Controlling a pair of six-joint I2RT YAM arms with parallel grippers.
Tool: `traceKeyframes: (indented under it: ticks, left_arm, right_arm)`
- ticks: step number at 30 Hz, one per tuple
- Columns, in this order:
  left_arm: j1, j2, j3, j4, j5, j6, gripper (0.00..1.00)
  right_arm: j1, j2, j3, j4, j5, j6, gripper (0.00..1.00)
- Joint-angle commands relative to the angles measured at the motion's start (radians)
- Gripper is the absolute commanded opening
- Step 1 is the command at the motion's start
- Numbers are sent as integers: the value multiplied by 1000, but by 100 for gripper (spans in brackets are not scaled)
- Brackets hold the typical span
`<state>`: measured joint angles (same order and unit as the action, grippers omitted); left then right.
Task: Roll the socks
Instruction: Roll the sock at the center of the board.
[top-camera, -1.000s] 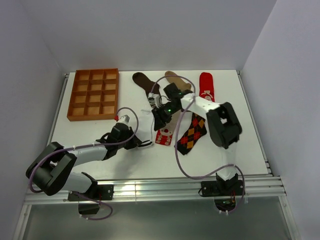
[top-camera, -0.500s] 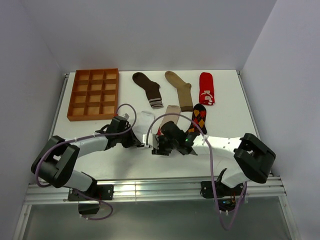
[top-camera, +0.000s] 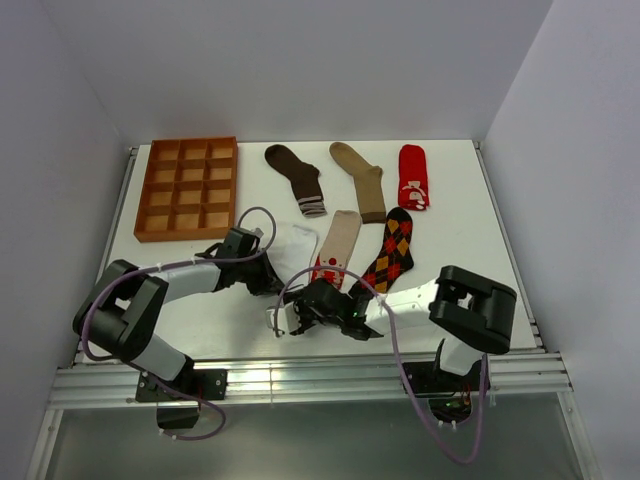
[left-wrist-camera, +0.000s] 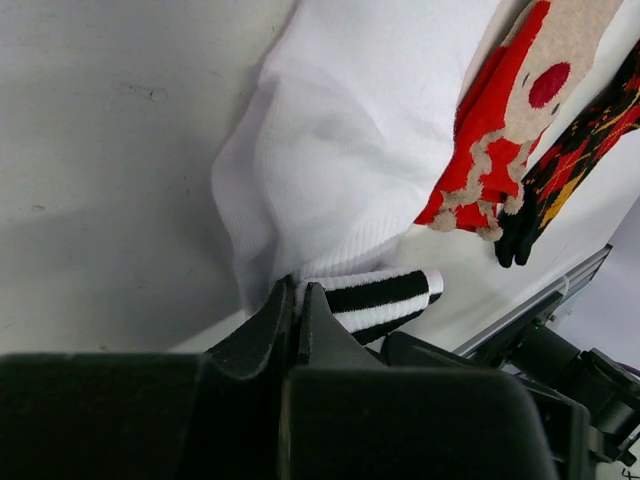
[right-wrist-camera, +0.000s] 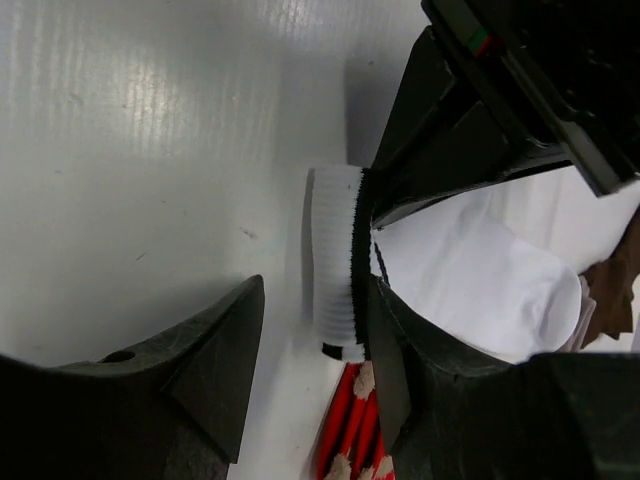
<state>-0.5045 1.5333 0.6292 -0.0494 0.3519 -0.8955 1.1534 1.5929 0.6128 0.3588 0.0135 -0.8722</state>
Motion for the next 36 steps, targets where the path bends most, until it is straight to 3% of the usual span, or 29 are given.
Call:
traceKeyframes:
  ticks: [1, 4, 6, 10, 12, 14, 16, 19, 27, 36]
  left_arm:
    - [1, 42, 0, -101, -10, 39, 0]
    - [1, 37, -3, -101, -8, 44, 0]
    - [3, 34, -5, -102, -5, 47, 0]
    - [7, 13, -19, -95, 10, 47, 2]
    - [11, 2, -26, -90, 10, 43, 6]
    - [12, -25, -37, -86, -10, 37, 21]
    - [12, -73, -61, -54, -13, 21, 38]
    - [14, -142, -98, -20, -43, -2, 51]
    - [15, -321, -198, 9, -201, -52, 55]
    - [-34, -479, -256, 40, -330, 27, 59]
  right_arm:
    - [12, 50, 22, 123, 80, -45, 53]
    - [12, 108, 50, 134, 112, -51, 48]
    - [11, 125, 54, 123, 103, -48, 35]
    - [0, 133, 103, 42, 63, 7, 22]
    - [-23, 111, 143, -99, 1, 73, 17]
    - [-82, 93, 234, -226, -154, 151, 14]
    - [-156, 105, 353, -442, -328, 189, 13]
    - [-230, 163, 474, -638, -482, 240, 12]
    - [-385, 396, 772, -1050, -800, 233, 12]
    - [-435, 709, 1128, -1469, -983, 136, 14]
